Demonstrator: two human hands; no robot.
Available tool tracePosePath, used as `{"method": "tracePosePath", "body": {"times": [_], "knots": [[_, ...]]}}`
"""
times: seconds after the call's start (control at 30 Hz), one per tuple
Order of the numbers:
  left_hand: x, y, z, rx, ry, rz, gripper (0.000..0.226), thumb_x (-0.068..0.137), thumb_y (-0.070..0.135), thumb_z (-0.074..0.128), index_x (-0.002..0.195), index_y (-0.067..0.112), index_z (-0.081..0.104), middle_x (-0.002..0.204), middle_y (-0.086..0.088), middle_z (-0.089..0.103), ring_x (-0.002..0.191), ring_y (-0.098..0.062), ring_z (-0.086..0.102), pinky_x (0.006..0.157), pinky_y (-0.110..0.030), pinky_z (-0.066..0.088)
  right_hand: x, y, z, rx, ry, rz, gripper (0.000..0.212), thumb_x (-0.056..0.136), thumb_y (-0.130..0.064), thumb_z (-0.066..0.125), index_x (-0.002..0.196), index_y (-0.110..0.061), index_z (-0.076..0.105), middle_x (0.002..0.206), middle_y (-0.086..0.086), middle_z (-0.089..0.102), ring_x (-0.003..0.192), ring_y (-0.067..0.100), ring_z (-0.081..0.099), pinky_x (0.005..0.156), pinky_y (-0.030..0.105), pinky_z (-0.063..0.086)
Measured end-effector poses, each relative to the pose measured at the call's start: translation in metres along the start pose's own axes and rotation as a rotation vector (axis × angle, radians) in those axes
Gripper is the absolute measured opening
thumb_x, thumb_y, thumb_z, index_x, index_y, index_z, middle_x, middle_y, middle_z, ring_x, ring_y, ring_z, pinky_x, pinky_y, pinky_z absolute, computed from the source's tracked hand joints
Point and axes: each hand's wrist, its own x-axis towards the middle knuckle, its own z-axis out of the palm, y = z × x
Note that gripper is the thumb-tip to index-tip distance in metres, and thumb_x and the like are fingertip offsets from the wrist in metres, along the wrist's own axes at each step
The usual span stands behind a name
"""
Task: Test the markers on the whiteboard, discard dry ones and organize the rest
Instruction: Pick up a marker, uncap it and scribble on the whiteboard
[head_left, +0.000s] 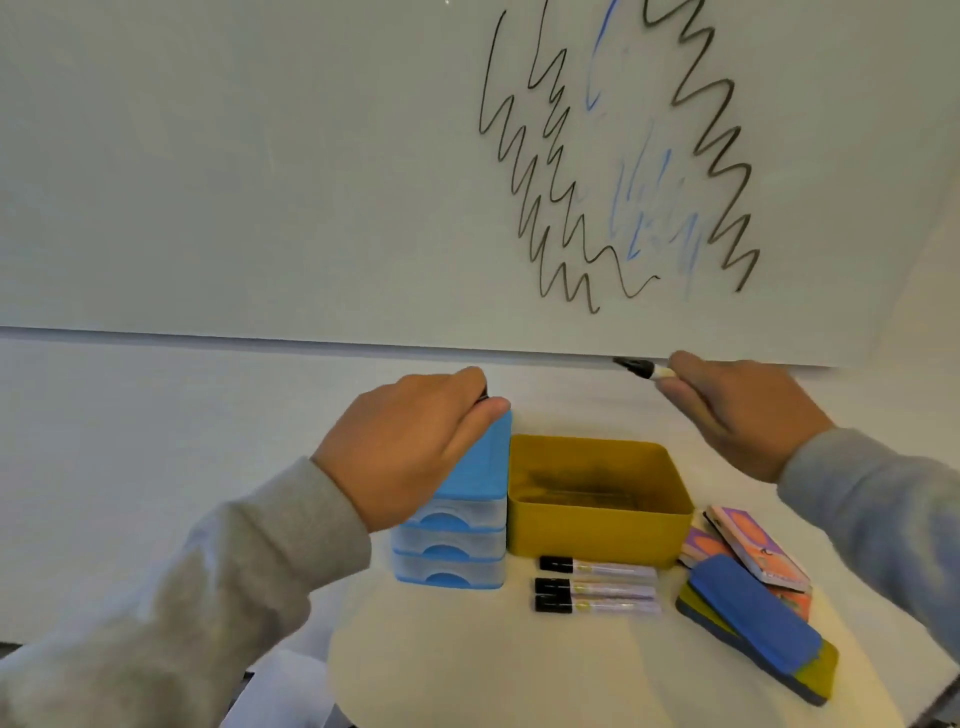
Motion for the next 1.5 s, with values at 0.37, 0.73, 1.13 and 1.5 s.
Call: {"method": "tracePosePath", "body": {"times": [0.37, 0.73, 1.13, 1.5], "knots": [[0.030, -0.015, 0.028, -0.129, 0.063, -0.072, 0.033, 0.102, 0.042, 0.044, 0.074, 0.032, 0.030, 0.067, 0.008, 0.046, 0.059, -0.010, 0.044, 0.054, -0.031, 0.031, 0.030, -0.032, 0.021, 0.327, -0.013, 0.035, 0.014, 0.106, -0.036, 0.037, 0.111, -0.031, 0.048, 0.080, -0.011, 0.052, 0.069, 0.012, 0.050, 0.060, 0.034, 0.038], [0.077, -0.040, -0.002, -0.243, 0.148, -0.101, 0.038, 0.101, 0.039, 0.051, 0.073, 0.015, 0.044, 0.060, 0.002, 0.050, 0.053, -0.015, 0.044, 0.055, -0.034, 0.043, 0.080, -0.053, -0.016, 0.700, 0.266, 0.217, 0.008, 0.082, -0.023, 0.078, 0.085, -0.022, 0.070, 0.078, -0.008, 0.066, 0.069, 0.006, 0.057, 0.057, 0.012, 0.043], [0.154, -0.071, -0.072, -0.276, 0.676, -0.097, 0.023, 0.104, 0.043, 0.040, 0.104, 0.024, 0.053, 0.106, 0.008, 0.055, 0.093, -0.010, 0.055, 0.083, -0.039, 0.052, 0.179, -0.068, -0.093, 0.721, 0.436, 0.022, 0.010, 0.095, -0.025, 0.063, 0.090, -0.021, 0.070, 0.082, -0.008, 0.073, 0.080, 0.010, 0.069, 0.072, 0.033, 0.059], [0.168, -0.104, -0.023, -0.208, 0.463, -0.158, 0.061, 0.105, 0.044, 0.032, 0.158, 0.033, 0.003, 0.161, 0.023, -0.023, 0.146, 0.004, -0.021, 0.116, -0.021, 0.009, 0.250, -0.077, -0.104, 0.494, 0.677, -0.227, 0.013, 0.093, -0.016, 0.068, 0.105, -0.013, 0.074, 0.101, -0.004, 0.069, 0.091, 0.009, 0.064, 0.073, 0.018, 0.053]]}}
